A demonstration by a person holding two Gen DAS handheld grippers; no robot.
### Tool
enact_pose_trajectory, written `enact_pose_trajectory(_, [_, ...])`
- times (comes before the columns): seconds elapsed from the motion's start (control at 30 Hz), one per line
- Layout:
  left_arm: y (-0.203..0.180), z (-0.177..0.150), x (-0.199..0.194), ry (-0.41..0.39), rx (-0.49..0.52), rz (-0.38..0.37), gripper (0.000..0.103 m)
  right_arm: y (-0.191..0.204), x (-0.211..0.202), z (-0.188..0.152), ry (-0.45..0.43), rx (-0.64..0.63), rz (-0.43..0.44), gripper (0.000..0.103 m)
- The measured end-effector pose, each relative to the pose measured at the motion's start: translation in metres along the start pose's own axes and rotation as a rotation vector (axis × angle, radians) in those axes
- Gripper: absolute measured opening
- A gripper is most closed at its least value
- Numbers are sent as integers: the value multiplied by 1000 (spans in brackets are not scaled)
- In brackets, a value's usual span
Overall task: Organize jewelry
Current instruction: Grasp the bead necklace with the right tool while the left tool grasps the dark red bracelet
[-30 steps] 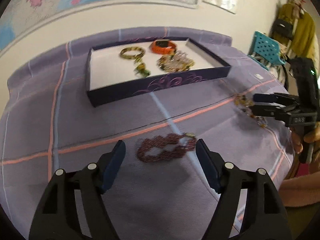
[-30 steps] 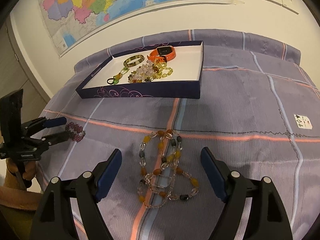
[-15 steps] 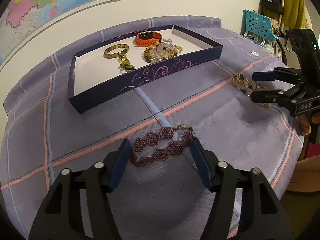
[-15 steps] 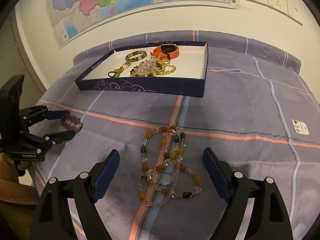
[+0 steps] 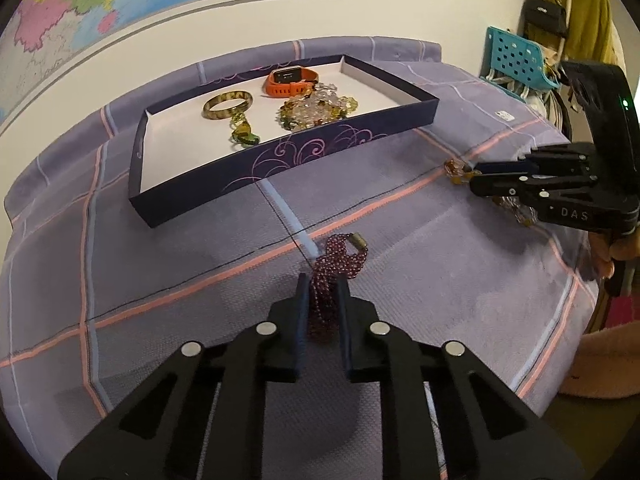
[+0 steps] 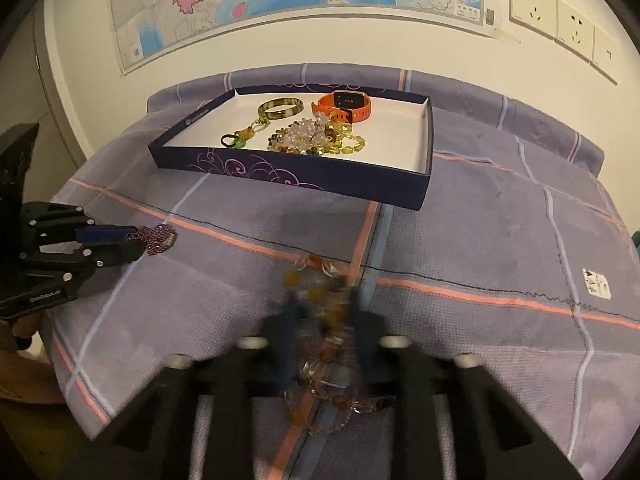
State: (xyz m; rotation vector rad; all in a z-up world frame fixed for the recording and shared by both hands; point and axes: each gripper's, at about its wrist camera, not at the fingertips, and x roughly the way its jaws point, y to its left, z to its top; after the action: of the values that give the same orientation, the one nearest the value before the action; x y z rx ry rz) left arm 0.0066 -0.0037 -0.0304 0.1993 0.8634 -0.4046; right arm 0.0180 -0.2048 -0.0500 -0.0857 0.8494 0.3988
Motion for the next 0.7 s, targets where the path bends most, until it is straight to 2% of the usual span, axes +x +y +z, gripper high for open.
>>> enact_pose_trajectory(0.1, [5,2,1,3,-36,-17,11,0,0,0,-2,18,19,13])
enact_pose_trajectory(0.17, [9,3,2,5,-62,-26,11,-1,-1,1,-8,45,81,8])
enact_pose_trajectory(0.43, [22,9,-5,-23,-146,-49,10,-4,-11,10,-48,110,206,8])
enact_pose_trajectory(0.7, [25,17,-20,-72,-164,-71,10,-9,-32,25,-123,152,285,8])
